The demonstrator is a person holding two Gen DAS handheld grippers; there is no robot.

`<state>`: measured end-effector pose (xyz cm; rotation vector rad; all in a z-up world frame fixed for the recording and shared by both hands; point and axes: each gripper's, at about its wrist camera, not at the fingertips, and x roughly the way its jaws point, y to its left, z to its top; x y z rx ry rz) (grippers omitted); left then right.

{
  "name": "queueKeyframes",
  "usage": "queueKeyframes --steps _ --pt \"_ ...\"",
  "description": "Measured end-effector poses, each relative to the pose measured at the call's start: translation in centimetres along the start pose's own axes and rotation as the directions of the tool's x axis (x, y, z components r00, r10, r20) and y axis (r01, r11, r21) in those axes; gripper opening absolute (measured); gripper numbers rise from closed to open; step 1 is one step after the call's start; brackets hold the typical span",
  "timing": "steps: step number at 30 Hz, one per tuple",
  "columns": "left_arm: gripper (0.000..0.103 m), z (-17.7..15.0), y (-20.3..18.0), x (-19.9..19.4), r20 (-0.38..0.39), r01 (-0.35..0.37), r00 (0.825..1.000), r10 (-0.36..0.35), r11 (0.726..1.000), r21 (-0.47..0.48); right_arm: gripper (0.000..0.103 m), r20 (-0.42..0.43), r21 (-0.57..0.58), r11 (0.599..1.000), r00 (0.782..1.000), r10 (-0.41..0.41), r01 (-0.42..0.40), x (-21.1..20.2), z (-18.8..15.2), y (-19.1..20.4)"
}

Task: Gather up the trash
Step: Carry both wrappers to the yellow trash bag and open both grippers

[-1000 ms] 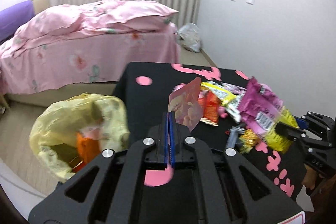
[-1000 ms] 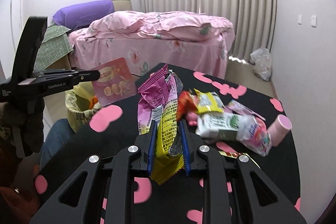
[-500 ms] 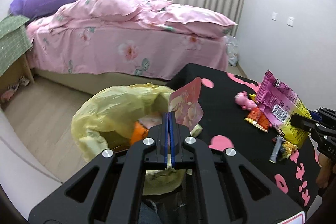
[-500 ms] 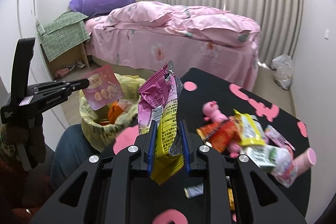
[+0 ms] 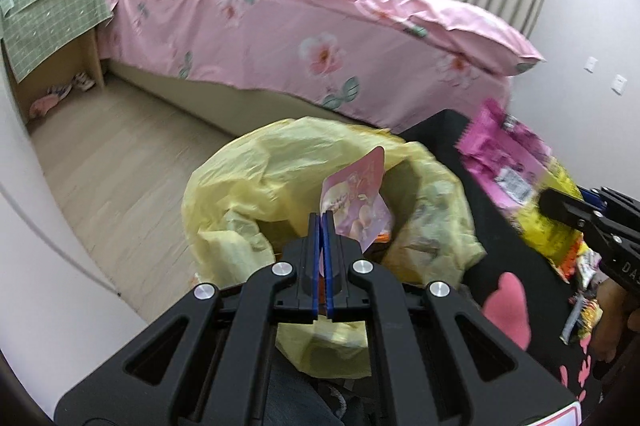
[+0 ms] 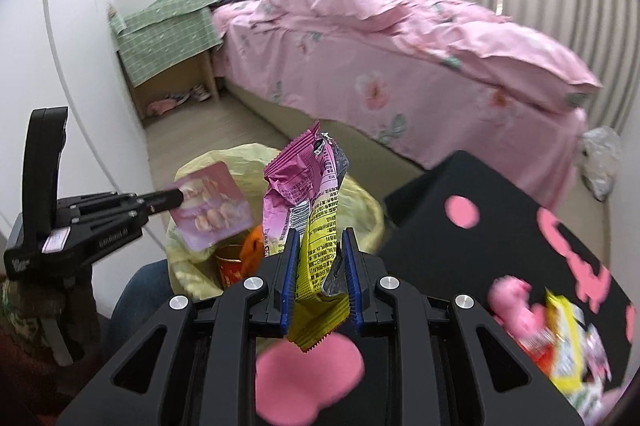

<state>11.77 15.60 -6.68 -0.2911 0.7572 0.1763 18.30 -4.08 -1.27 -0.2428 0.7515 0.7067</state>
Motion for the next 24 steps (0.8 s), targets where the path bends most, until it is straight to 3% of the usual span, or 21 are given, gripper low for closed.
queueKeyframes --steps 3,10,14,16,18,24 --pt "0.002 0.0 0.8 1.2 -0.022 -0.023 1.000 0.022 0.999 -0.031 0.021 -0.053 0.011 0.998 0.997 0.064 -0.064 3.8 0.7 0.6" --pt "0.002 0.2 2.1 2.5 -0.042 -0.025 0.999 0.022 0.996 -0.090 0.022 -0.147 0.067 0.992 0.982 0.117 -0.108 9.7 1.0 0.6" --pt "0.004 0.5 2.4 3.0 -0.046 0.002 0.999 -0.008 0.992 -0.123 0.037 -0.150 0.090 0.990 0.981 0.120 -0.108 9.9 0.9 0.2" --pt "0.011 0.5 2.6 3.1 -0.045 0.037 0.998 -0.044 0.988 -0.150 0.041 -0.146 0.099 0.989 0.982 0.124 -0.110 9.6 0.7 -0.1" --pt "0.029 0.6 2.7 3.0 -0.040 0.057 0.997 -0.064 0.984 -0.167 0.042 -0.134 0.114 0.987 0.983 0.127 -0.112 8.7 0.5 -0.5" --pt "0.046 0.8 2.7 1.8 -0.009 0.061 0.998 -0.063 0.981 -0.186 0.046 -0.077 0.126 0.988 0.992 0.097 -0.087 4.4 0.0 -1.9"
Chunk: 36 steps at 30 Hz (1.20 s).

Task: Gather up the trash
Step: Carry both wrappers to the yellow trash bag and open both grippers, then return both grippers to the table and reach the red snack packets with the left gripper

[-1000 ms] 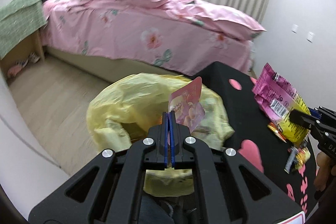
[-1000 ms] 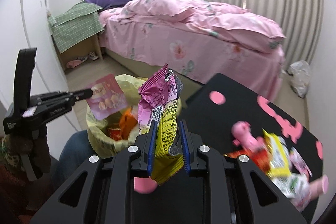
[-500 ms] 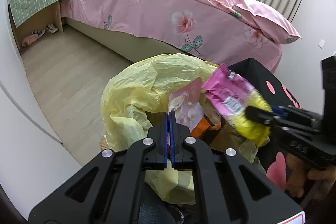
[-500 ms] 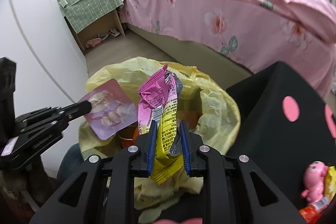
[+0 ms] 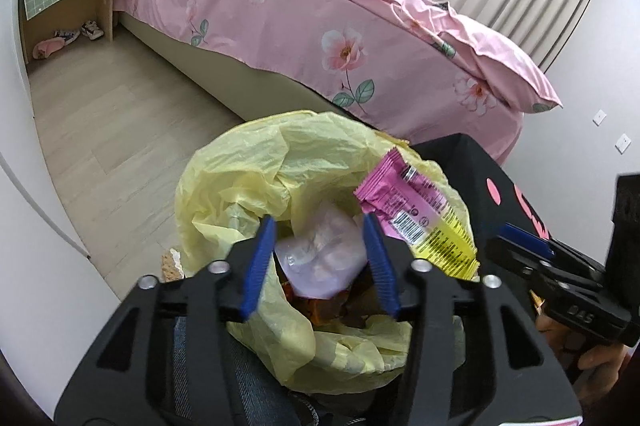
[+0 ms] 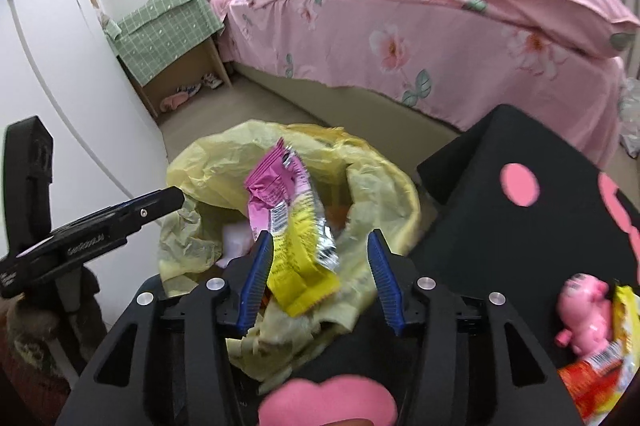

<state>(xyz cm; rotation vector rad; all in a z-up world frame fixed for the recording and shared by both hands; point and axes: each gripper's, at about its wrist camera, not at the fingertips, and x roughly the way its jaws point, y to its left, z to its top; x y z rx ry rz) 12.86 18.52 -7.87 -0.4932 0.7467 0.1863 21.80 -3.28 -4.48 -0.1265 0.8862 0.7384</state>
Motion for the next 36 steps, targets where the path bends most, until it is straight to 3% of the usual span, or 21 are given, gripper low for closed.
queueKeyframes --steps 7,13,16,19,23,26,28,29,30,33,36 --pt "0.047 -0.2 -2.9 -1.4 -0.007 0.064 0.998 -0.064 0.997 0.047 0.046 0.108 0.017 0.991 0.985 -0.132 0.131 -7.8 -2.7 -2.8" --pt "0.049 -2.2 -9.3 -2.7 -0.031 0.204 0.979 -0.201 0.962 0.183 0.046 0.199 0.078 0.955 0.935 -0.295 0.285 -15.6 -7.2 -6.1" --pt "0.049 -4.1 -13.5 -2.8 -0.076 0.293 0.956 -0.283 0.915 0.278 0.046 0.208 0.134 0.936 0.914 -0.349 0.327 -18.7 -10.3 -8.0" --pt "0.050 -6.2 -17.1 -2.8 -0.127 0.359 0.933 -0.335 0.865 0.352 0.053 0.208 0.198 0.905 0.886 -0.414 0.376 -21.3 -13.6 -9.8" --pt "0.051 -9.1 -21.5 -2.7 -0.209 0.449 0.893 -0.398 0.768 0.456 0.056 0.212 0.285 0.868 0.856 -0.471 0.406 -24.0 -17.4 -12.1" --pt "0.051 -10.9 -24.1 -2.6 -0.268 0.506 0.862 -0.430 0.703 0.499 0.057 0.208 0.352 0.857 0.862 -0.463 0.376 -25.3 -20.1 -13.7" --pt "0.051 -12.2 -25.7 -2.3 -0.326 0.555 0.832 -0.449 0.658 0.509 0.057 0.163 0.369 0.852 0.877 -0.452 0.371 -25.3 -21.6 -14.7" --pt "0.052 -12.7 -26.3 -2.1 -0.350 0.570 0.821 -0.450 0.643 0.512 0.057 0.129 0.374 0.852 0.889 -0.440 0.367 -25.2 -22.4 -15.2" --pt "0.052 -13.4 -26.9 -1.8 -0.372 0.576 0.818 -0.440 0.629 0.522 0.057 0.127 0.386 0.845 0.887 -0.445 0.369 -25.3 -23.2 -15.5" --pt "0.052 -14.7 -28.4 -0.7 -0.381 0.549 0.836 -0.395 0.618 0.563 0.058 0.121 0.418 0.828 0.880 -0.459 0.374 -25.5 -25.0 -16.0" --pt "0.052 -13.6 -29.4 1.0 -0.316 0.481 0.877 -0.363 0.654 0.584 0.058 0.096 0.436 0.821 0.888 -0.450 0.368 -25.2 -26.0 -16.4"
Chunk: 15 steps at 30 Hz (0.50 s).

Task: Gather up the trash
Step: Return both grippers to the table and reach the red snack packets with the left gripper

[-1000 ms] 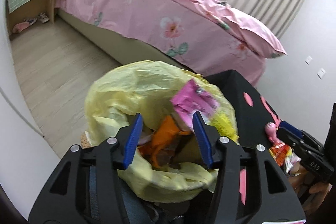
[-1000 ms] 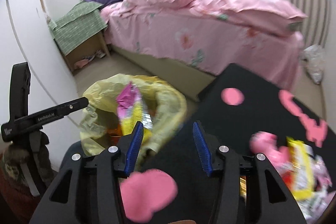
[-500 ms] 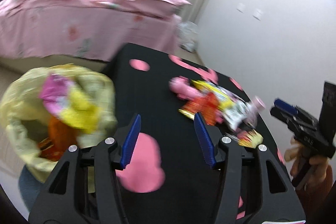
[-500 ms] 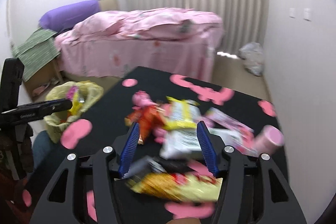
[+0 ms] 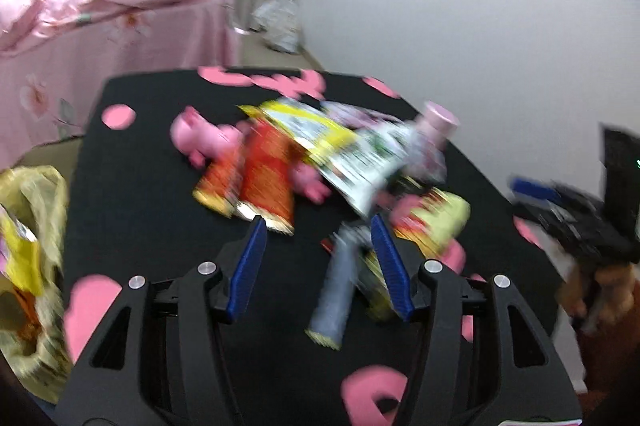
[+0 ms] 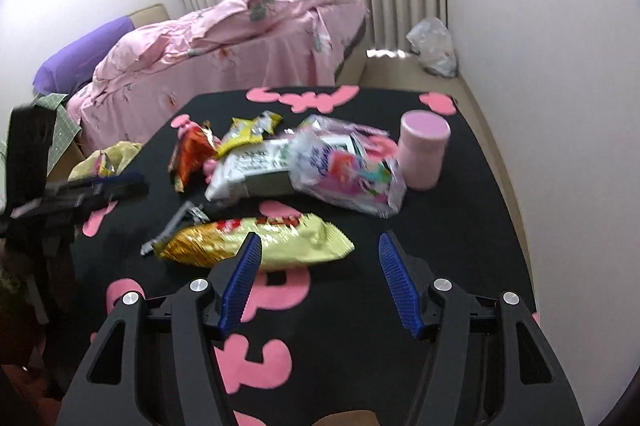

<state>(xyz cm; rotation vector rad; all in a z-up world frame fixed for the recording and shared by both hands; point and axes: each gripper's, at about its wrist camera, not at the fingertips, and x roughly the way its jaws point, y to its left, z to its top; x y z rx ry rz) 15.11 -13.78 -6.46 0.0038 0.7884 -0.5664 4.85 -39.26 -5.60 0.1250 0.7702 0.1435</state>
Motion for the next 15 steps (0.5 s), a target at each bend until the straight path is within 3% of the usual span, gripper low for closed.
queueKeyframes --steps 3,6,11,15 --pt "0.052 2.0 1.6 1.4 0.051 -0.034 0.998 0.036 0.999 -0.034 0.058 0.003 -0.035 0.999 1.000 -0.015 0.015 0.2 -0.2 0.7" --pt "0.056 3.6 2.8 3.2 0.050 -0.033 0.998 0.035 0.998 -0.044 0.058 0.011 -0.073 0.997 1.000 -0.014 0.015 0.3 -0.3 1.3" --pt "0.056 3.8 3.4 6.8 -0.104 -0.082 0.992 0.078 0.996 -0.034 0.058 0.012 -0.130 0.991 1.000 -0.025 0.026 0.9 -0.2 2.6" --pt "0.038 3.0 3.9 5.8 -0.124 -0.060 0.991 0.050 0.995 -0.081 0.058 0.009 -0.166 0.985 0.999 -0.037 0.038 1.7 0.4 3.2"
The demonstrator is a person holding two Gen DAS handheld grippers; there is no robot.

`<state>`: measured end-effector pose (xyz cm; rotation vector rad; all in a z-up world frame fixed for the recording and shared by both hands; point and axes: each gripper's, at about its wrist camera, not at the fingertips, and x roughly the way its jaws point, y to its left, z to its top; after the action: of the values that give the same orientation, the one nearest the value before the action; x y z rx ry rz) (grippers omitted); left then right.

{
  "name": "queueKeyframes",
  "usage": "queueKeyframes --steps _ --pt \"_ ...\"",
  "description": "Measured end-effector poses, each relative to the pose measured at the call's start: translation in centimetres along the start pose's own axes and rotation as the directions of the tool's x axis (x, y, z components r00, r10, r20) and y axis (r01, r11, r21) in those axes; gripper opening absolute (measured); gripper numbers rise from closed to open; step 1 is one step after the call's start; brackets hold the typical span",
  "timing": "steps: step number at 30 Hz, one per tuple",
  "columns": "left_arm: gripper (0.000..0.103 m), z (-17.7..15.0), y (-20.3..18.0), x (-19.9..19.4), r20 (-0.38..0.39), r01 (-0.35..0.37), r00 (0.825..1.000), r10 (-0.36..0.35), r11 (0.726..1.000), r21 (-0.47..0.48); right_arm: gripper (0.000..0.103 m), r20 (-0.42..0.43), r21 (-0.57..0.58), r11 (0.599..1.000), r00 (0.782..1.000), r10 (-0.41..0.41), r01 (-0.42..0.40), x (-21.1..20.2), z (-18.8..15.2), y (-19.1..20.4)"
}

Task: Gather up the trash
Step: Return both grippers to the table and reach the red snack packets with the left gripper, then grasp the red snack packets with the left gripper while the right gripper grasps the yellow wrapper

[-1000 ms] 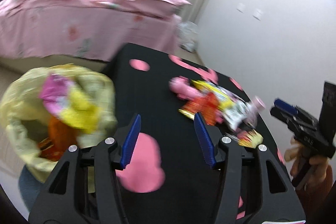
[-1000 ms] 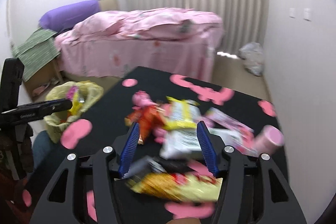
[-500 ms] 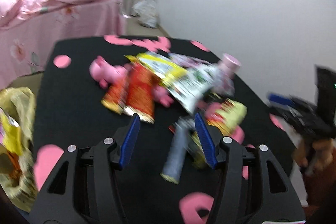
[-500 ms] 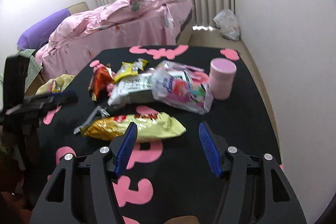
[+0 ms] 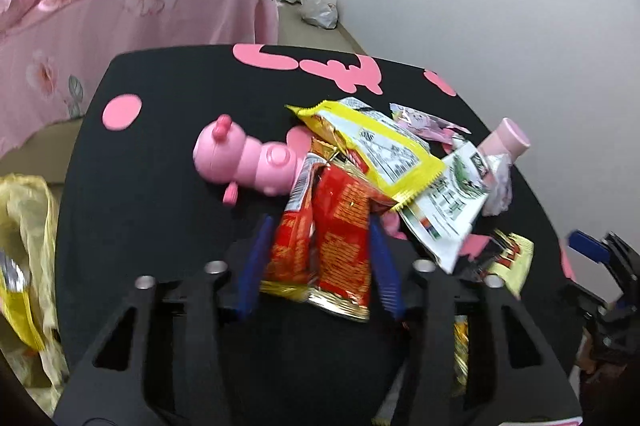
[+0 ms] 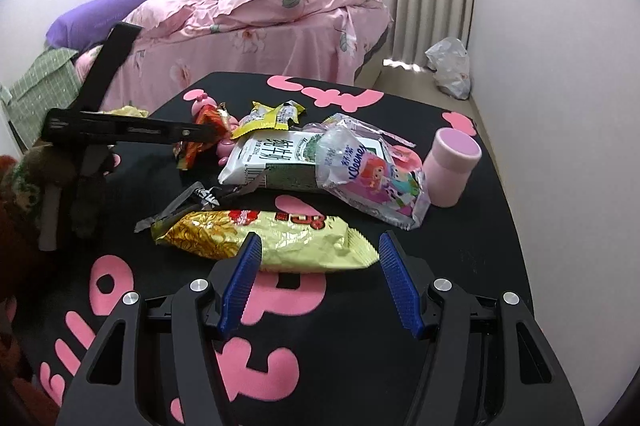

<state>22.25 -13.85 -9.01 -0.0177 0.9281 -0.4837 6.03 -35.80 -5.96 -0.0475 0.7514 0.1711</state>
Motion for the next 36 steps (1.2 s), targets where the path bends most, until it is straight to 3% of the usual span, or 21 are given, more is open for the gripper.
queueKeyframes --steps 2,5,9,14,19,22,25,26,32,36 --pt "0.032 -0.8 0.2 -1.3 0.015 0.015 1.000 -0.015 1.000 -0.016 0.058 0.005 -0.018 1.000 1.000 -0.021 0.021 0.6 1.2 0.5" --pt "0.030 -2.1 0.2 -3.7 0.048 -0.030 0.998 0.033 0.999 -0.042 0.058 0.040 -0.054 0.998 0.999 -0.032 0.034 1.6 3.4 1.6" --pt "0.030 -3.6 0.5 -5.9 0.046 -0.047 0.998 0.052 0.994 -0.100 0.058 0.045 -0.085 0.996 0.999 0.027 -0.023 4.1 6.6 3.3" --pt "0.030 -4.9 1.9 -6.9 0.027 -0.039 0.999 0.044 0.987 -0.154 0.058 -0.008 -0.079 0.996 0.999 0.050 -0.051 8.9 10.1 4.6" --pt "0.030 -5.7 2.2 -7.3 0.027 -0.021 0.999 0.025 0.989 -0.143 0.058 -0.080 -0.024 0.996 0.994 0.078 -0.080 13.0 11.7 4.4" --pt "0.030 -6.0 2.4 -7.4 0.033 -0.002 0.999 0.007 0.988 -0.155 0.047 -0.135 -0.029 0.994 0.986 0.100 -0.105 14.5 11.5 4.7" --pt "0.031 -6.1 2.7 -7.5 0.042 0.014 0.999 -0.008 0.987 -0.163 0.034 -0.139 -0.034 0.991 0.982 0.125 -0.131 14.0 10.8 5.0" --pt "0.031 -6.2 2.9 -7.5 0.046 0.020 0.999 -0.013 0.986 -0.167 0.023 -0.132 -0.040 0.991 0.984 0.122 -0.128 13.6 10.7 5.1" --pt "0.032 -6.0 3.0 -7.7 0.066 0.024 0.998 -0.013 0.986 -0.162 0.021 -0.060 -0.059 0.992 0.992 0.112 -0.116 9.5 10.2 5.2" --pt "0.041 -5.1 2.6 -7.3 0.089 0.019 0.996 -0.008 0.993 -0.117 0.021 -0.028 -0.054 0.990 0.992 0.125 -0.127 6.5 9.1 4.9"
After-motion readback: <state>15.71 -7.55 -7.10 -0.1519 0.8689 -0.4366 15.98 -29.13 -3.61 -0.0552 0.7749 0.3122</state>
